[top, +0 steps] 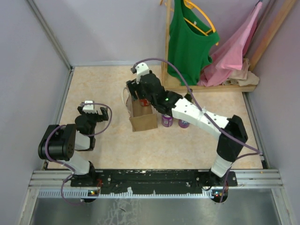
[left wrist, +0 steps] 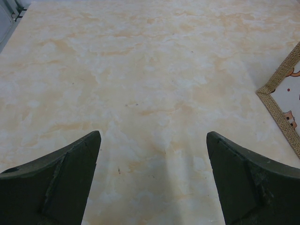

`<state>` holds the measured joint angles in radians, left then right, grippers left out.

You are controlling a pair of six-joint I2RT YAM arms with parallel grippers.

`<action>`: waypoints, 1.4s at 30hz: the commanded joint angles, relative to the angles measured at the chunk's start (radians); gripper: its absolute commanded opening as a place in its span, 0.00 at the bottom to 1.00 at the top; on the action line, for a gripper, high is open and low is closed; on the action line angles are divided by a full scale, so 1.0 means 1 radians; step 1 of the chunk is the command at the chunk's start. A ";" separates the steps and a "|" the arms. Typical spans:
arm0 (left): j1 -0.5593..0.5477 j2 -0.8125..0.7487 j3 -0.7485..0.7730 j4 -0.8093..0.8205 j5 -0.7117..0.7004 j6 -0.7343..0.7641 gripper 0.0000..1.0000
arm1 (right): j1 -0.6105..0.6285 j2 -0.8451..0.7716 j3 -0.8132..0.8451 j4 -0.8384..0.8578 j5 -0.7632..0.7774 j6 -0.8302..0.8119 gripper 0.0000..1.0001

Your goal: Take the beverage out of the canvas bag

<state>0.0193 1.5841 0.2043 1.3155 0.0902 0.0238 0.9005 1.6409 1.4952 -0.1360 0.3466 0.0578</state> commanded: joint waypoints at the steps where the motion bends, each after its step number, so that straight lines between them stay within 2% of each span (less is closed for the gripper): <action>1: -0.002 0.007 0.011 0.012 0.008 0.005 1.00 | -0.041 0.082 0.082 -0.036 -0.113 0.081 0.71; 4: -0.001 0.007 0.011 0.013 0.007 0.005 1.00 | -0.096 0.132 0.095 -0.057 -0.229 0.153 0.71; 7: -0.002 0.007 0.011 0.013 0.008 0.005 1.00 | -0.130 0.171 0.096 -0.070 -0.269 0.191 0.72; 11: -0.001 0.007 0.012 0.013 0.008 0.005 1.00 | -0.138 0.213 0.101 -0.090 -0.236 0.193 0.79; 19: -0.002 0.007 0.012 0.013 0.007 0.005 1.00 | -0.141 0.293 0.122 -0.109 -0.186 0.188 0.87; 22: -0.002 0.007 0.012 0.013 0.008 0.005 1.00 | -0.141 0.326 0.134 -0.112 -0.152 0.182 0.96; 29: -0.002 0.007 0.012 0.013 0.008 0.005 1.00 | -0.141 0.382 0.150 -0.099 -0.078 0.168 0.99; 39: -0.002 0.007 0.011 0.013 0.008 0.005 1.00 | -0.134 0.514 0.253 -0.083 0.000 0.135 0.98; 40: -0.002 0.007 0.012 0.013 0.007 0.005 1.00 | -0.134 0.524 0.264 -0.086 0.003 0.132 0.95; 42: -0.001 0.007 0.012 0.013 0.008 0.005 1.00 | -0.128 0.537 0.280 -0.090 0.009 0.124 0.75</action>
<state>0.0193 1.5841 0.2043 1.3151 0.0902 0.0238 0.7616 2.1475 1.7000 -0.2489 0.3054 0.2073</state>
